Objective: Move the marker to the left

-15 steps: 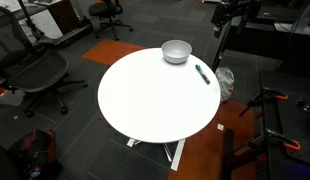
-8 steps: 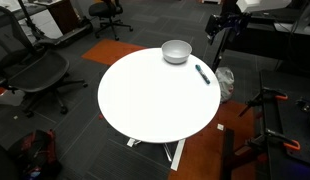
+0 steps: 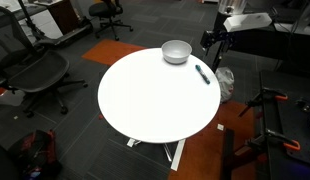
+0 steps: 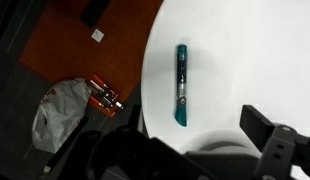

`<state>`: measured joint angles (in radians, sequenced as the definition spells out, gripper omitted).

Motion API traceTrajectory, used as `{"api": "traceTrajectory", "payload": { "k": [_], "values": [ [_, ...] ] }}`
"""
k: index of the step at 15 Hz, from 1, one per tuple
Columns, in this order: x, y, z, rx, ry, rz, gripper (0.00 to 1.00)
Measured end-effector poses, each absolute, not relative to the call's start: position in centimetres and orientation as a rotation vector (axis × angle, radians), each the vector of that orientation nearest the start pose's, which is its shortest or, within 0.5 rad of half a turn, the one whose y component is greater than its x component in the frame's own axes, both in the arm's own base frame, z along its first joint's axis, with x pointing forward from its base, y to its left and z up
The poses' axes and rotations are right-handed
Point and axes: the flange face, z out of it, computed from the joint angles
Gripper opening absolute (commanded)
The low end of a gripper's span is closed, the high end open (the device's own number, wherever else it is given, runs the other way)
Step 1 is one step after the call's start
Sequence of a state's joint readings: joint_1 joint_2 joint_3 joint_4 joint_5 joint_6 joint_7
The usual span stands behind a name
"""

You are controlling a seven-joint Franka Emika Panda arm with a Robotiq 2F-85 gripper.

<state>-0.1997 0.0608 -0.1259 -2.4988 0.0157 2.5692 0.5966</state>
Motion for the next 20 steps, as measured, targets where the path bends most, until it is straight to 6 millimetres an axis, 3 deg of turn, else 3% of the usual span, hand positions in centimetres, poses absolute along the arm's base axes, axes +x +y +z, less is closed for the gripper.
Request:
{"api": "traceTrajectory", "payload": {
  "k": [20],
  "values": [
    [47.2, -16.6, 18.9, -2.776, 1.486, 0.130, 1.00]
  ]
}}
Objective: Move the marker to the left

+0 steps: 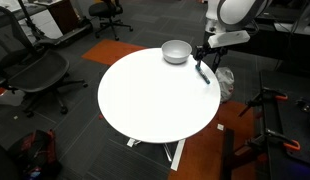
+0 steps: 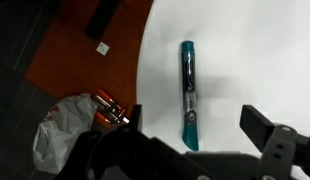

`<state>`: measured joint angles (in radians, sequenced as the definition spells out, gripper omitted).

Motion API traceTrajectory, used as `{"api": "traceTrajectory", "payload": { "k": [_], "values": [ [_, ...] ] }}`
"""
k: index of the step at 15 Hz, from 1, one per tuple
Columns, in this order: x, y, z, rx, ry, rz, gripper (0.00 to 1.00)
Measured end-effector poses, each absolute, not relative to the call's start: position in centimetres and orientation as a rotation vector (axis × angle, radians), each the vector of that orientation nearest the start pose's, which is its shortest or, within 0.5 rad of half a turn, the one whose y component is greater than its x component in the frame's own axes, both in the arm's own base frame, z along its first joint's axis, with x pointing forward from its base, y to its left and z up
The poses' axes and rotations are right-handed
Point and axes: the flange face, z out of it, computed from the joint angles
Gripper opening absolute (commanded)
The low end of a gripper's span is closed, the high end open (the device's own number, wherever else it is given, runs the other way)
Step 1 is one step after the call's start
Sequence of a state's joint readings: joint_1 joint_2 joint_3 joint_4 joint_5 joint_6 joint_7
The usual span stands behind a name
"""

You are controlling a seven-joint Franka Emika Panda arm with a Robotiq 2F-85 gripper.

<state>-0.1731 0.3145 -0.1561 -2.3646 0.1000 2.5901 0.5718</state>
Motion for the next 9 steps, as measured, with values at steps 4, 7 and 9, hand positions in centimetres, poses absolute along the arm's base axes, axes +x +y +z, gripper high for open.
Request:
{"api": "traceTrajectory", "payload": {
  "k": [4, 7, 9],
  "values": [
    [47.3, -16.7, 17.7, -2.783, 1.487, 0.156, 1.00],
    [47.5, -16.7, 16.9, -2.788, 1.486, 0.173, 1.00],
    [47.5, -16.8, 16.4, -2.792, 1.485, 0.183, 1.00]
  ]
}}
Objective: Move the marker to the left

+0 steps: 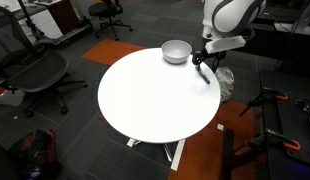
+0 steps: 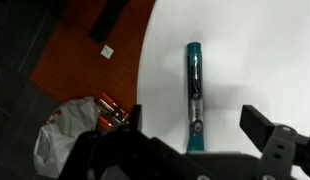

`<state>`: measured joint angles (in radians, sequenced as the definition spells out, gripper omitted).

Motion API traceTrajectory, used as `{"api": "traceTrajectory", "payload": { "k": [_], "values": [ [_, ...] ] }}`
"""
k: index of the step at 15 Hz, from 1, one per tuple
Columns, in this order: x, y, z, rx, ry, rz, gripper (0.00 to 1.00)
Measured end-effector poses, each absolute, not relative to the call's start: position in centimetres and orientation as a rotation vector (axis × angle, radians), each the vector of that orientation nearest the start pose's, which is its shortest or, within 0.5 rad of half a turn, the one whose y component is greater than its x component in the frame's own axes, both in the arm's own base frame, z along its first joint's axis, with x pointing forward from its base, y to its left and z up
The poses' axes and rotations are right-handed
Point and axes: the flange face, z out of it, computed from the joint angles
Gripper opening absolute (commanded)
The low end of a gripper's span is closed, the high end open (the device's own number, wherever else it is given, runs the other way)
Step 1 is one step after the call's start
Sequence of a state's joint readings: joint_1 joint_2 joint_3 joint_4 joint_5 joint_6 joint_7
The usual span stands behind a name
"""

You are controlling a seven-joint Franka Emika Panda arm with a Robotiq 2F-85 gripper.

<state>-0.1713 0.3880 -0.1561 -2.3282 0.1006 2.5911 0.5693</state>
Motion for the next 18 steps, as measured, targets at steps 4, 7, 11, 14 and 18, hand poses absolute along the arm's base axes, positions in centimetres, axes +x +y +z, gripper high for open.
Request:
{"api": "traceTrajectory", "payload": {
  "k": [4, 7, 11, 14, 18],
  "values": [
    [47.8, -17.0, 15.4, -2.802, 1.451, 0.192, 1.00],
    [47.9, -17.2, 14.7, -2.806, 1.427, 0.185, 1.00],
    [48.2, -17.3, 13.6, -2.809, 1.421, 0.194, 0.91],
    [48.4, -17.4, 13.0, -2.811, 1.418, 0.202, 0.58],
    [48.7, -17.5, 12.7, -2.814, 1.417, 0.201, 0.27]
  ]
}}
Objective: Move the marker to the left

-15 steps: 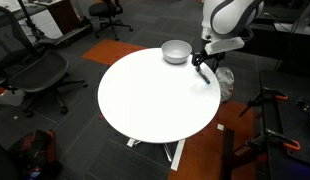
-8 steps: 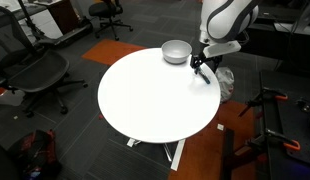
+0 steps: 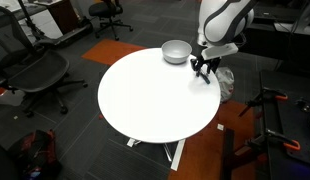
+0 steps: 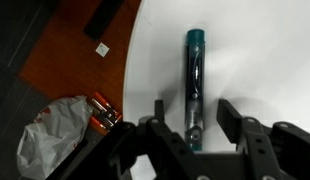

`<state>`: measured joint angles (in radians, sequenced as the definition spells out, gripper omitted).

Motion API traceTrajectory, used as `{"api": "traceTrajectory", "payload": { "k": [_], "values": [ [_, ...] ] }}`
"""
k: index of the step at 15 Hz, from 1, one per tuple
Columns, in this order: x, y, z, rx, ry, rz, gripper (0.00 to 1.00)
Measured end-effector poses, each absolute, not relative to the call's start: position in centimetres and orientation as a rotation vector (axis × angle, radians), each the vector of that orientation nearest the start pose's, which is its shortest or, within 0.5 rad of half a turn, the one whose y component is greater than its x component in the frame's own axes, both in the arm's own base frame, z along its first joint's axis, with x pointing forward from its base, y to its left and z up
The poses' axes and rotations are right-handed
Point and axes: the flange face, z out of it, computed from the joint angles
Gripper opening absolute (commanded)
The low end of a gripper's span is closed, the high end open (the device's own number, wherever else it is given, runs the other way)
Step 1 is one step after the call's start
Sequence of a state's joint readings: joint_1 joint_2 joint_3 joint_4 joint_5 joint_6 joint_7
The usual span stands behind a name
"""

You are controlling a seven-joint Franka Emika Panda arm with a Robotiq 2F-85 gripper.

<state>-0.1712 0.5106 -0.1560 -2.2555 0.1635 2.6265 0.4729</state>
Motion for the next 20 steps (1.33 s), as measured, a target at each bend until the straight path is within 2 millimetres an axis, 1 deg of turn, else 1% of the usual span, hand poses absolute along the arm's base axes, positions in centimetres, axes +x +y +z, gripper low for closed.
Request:
{"api": "traceTrajectory", "payload": {
  "k": [3, 4, 6, 9, 11, 13, 17, 20],
  "values": [
    [49.1, -17.6, 12.9, -2.814, 1.416, 0.188, 0.05],
    [49.1, -17.6, 12.9, -2.814, 1.416, 0.186, 0.00],
    [49.2, -17.6, 12.9, -2.814, 1.416, 0.185, 0.05],
    [49.3, -17.5, 13.0, -2.817, 1.410, 0.183, 0.05],
    [49.7, -16.6, 13.3, -2.830, 1.385, 0.173, 0.05],
    [50.5, -15.2, 14.2, -2.848, 1.342, 0.148, 0.05],
    [52.1, -11.8, 17.0, -2.888, 1.232, 0.082, 0.05],
    [53.1, -9.7, 18.7, -2.916, 1.162, 0.032, 0.05]
  ]
}}
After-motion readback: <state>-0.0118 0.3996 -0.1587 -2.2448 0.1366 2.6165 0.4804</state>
